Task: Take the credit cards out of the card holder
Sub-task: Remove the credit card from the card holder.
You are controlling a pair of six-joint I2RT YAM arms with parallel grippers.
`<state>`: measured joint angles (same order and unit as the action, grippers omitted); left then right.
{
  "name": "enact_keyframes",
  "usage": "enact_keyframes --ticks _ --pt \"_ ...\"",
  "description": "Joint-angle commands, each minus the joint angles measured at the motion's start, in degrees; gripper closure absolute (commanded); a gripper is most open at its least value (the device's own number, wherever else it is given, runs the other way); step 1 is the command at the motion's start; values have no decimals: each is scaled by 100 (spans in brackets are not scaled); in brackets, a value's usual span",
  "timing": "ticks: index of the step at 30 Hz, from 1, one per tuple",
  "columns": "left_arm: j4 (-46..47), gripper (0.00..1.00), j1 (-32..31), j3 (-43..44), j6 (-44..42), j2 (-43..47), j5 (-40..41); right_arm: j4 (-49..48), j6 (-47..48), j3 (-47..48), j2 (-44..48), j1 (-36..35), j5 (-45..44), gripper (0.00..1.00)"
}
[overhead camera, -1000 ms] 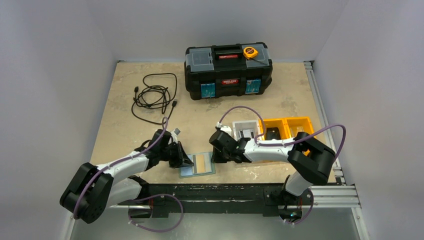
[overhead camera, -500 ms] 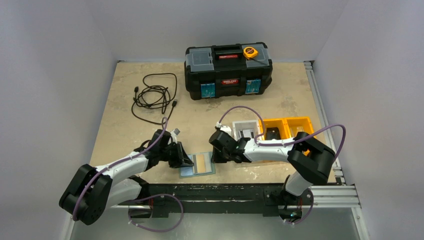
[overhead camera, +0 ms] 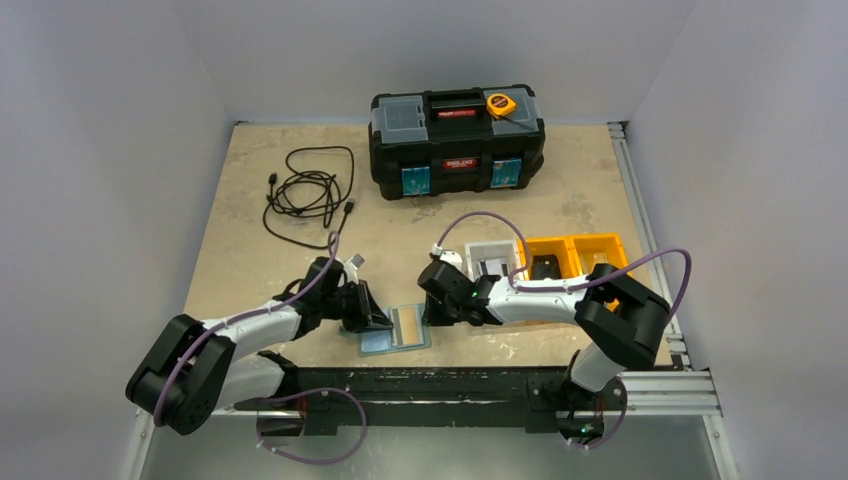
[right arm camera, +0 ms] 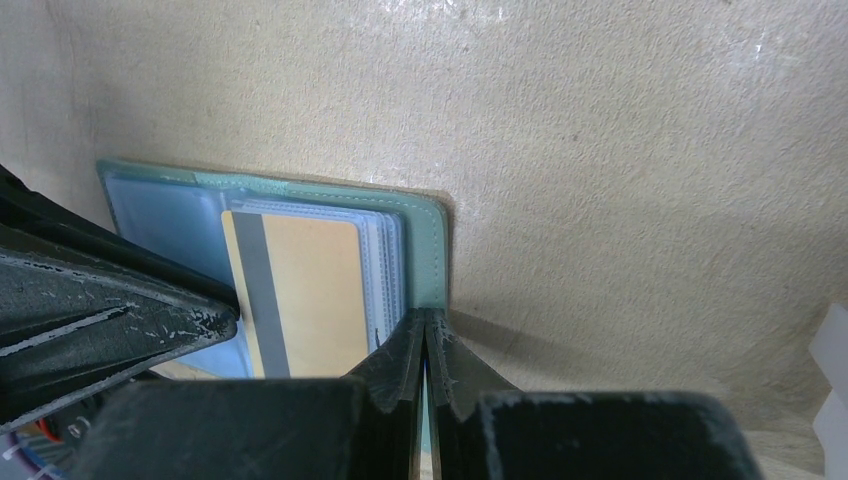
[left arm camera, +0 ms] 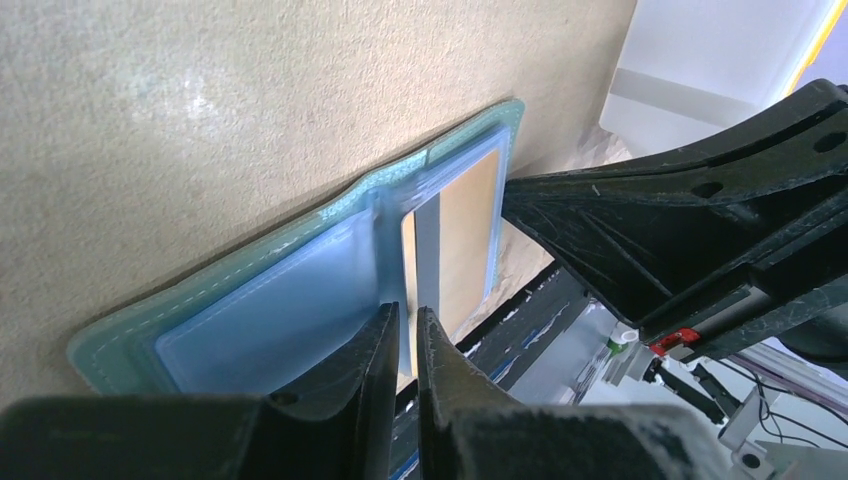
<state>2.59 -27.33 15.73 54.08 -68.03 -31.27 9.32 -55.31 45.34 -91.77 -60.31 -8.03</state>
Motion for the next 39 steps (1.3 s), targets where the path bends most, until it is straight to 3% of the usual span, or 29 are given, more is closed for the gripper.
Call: enact_keyframes --ticks 1,9,14,19,27,30,35,39 --pt "523 89 53 -13 122 -127 -217 648 225 34 -225 20 -317 100" --pt "526 89 58 18 169 -272 -181 649 240 76 -218 19 -283 100" --pt "118 83 53 -15 86 10 116 853 265 140 177 21 -472 99" --pt "-177 81 53 -35 32 286 319 895 450 342 397 -52 -448 80" --pt "-146 81 53 16 3 249 276 999 487 748 55 -283 -556 70" --pt "-118 81 53 61 -27 168 214 982 474 770 14 -297 -582 71" --pt "115 82 53 49 33 -16 94 1074 418 787 -203 -297 -640 91" --pt "257 82 53 65 84 -96 -5 1008 415 718 -296 -297 -580 98"
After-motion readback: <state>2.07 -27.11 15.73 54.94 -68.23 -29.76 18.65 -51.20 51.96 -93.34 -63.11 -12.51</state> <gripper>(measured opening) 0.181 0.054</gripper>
